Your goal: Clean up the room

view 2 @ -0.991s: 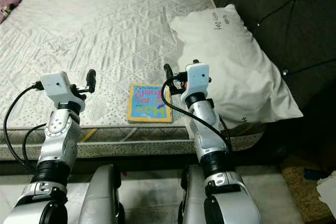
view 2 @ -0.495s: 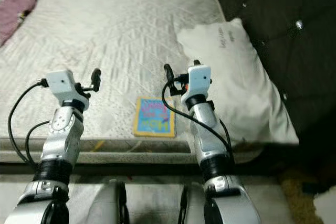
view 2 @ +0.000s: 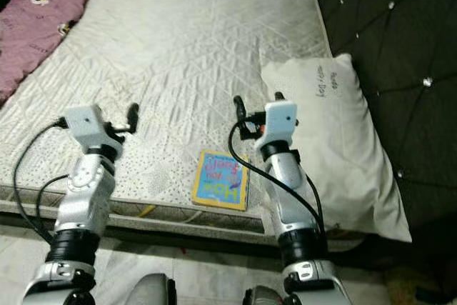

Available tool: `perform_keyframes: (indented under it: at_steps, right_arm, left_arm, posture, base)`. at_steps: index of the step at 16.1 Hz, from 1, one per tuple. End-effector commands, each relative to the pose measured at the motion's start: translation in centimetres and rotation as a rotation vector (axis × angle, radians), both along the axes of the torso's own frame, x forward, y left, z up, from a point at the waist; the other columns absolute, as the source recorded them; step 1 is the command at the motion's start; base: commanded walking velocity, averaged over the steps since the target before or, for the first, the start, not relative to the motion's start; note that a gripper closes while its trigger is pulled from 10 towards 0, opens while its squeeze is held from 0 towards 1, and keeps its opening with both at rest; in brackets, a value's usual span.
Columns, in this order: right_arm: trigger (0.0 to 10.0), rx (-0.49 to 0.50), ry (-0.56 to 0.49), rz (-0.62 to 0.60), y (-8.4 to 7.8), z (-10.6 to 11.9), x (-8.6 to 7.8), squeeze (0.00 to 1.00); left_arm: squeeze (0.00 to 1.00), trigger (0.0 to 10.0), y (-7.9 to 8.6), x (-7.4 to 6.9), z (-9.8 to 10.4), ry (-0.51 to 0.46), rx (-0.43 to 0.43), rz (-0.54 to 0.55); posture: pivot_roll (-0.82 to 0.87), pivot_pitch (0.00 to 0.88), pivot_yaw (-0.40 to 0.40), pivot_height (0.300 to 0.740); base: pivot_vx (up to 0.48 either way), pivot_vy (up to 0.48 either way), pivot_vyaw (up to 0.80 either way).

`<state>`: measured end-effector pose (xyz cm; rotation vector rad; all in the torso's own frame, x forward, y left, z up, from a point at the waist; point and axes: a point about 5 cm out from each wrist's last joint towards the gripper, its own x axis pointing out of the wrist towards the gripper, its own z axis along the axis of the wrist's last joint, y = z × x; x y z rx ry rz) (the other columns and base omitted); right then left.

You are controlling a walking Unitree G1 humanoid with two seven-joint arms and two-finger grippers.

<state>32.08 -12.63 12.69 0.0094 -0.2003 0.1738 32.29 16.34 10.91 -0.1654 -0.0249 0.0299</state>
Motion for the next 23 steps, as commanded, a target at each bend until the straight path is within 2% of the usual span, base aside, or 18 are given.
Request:
perform_keyframes:
  at_steps: [1, 5, 9, 13, 19, 23]
  right_arm:
    - [10.0, 0.001, 0.006, -0.008, 0.0, -0.1, -0.4, 0.00]
    - [10.0, 0.014, 0.043, -0.046, -0.5, -0.6, -1.4, 0.00]
    - [10.0, 0.016, 0.072, -0.065, -0.9, -0.9, -2.1, 0.00]
    - [10.0, 0.012, 0.079, -0.053, -0.6, -0.9, -1.9, 0.00]
    - [10.0, 0.009, 0.080, -0.053, -0.7, -0.8, -1.9, 0.00]
    - [10.0, 0.010, 0.088, -0.051, -0.8, -0.7, -2.0, 0.00]
  left_arm:
    - [0.00, 10.0, -0.3, -0.3, -0.1, 0.003, 0.026, -0.014]
    - [0.00, 10.0, -0.7, -1.2, -0.4, 0.027, -0.010, -0.041]
    - [0.00, 10.0, -1.1, -1.6, -0.8, 0.055, -0.040, -0.066]
    - [0.00, 10.0, -1.2, -1.4, -0.5, 0.049, -0.045, -0.071]
    - [0.00, 10.0, -1.3, -1.3, -0.5, 0.048, -0.059, -0.074]
    - [0.00, 10.0, -1.4, -1.3, -0.4, 0.049, -0.066, -0.072]
  posture:
    - [0.01, 0.000, 0.021, 0.740]
    - [0.01, 0.027, 0.025, 0.740]
    - [0.00, 0.043, 0.025, 0.740]
    - [0.00, 0.032, 0.022, 0.740]
    - [0.00, 0.026, 0.020, 0.740]
    - [0.00, 0.034, 0.018, 0.740]
  base:
    - [0.000, 0.000, 0.00]
    - [0.000, 0.000, 0.00]
    - [0.000, 0.000, -0.75]
    - [0.000, 0.000, -0.75]
    - [0.000, 0.336, 0.00]
    - [0.000, 0.440, -0.71]
